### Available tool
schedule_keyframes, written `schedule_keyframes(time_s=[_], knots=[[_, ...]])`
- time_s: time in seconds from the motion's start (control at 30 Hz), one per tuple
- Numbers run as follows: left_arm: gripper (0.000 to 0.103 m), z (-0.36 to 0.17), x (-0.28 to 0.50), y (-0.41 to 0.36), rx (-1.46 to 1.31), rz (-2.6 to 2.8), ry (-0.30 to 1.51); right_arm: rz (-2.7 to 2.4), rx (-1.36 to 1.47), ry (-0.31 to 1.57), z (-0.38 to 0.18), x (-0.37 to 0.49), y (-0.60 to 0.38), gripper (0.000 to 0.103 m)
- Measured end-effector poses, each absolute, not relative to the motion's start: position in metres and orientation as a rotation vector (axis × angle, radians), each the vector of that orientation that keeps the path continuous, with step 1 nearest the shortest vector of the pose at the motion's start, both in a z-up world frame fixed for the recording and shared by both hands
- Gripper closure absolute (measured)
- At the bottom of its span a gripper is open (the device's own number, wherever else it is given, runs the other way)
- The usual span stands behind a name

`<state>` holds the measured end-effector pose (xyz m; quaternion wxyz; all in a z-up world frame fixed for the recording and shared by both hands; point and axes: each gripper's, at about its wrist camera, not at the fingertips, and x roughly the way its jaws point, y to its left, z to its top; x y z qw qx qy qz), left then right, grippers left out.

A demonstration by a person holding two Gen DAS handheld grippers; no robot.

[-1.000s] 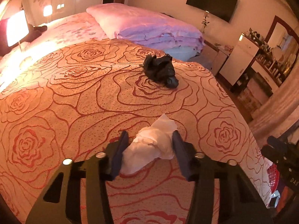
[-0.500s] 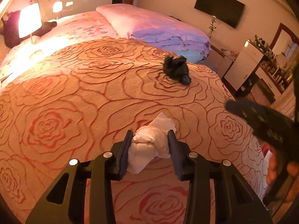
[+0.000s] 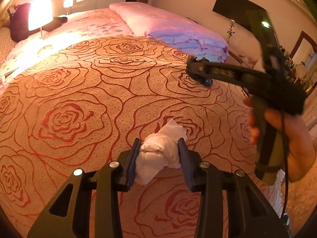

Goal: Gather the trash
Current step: 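Grasp the white tissue with the left tool while the right tool grasps the black plastic bag, then carry the white tissue and black bag in both tools over the red basket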

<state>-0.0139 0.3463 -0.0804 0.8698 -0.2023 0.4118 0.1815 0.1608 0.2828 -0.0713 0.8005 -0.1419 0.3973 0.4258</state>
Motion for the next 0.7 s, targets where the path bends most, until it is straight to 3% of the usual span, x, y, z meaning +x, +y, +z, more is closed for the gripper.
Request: schedule_keyframes(time_s=[0.13, 0.3, 0.7], knots=[[0.067, -0.081, -0.014, 0.345, -0.424, 0.379, 0.86, 0.901, -0.3, 0.869, -0.079, 0.166, 0.294, 0.05], [0.067, -0.081, -0.014, 0.343, -0.418, 0.381, 0.859, 0.913, -0.324, 0.885, -0.082, 0.164, 0.295, 0.072], [0.067, -0.08, -0.012, 0.345, -0.416, 0.389, 0.859, 0.939, -0.301, 0.89, -0.074, 0.142, 0.26, 0.076]])
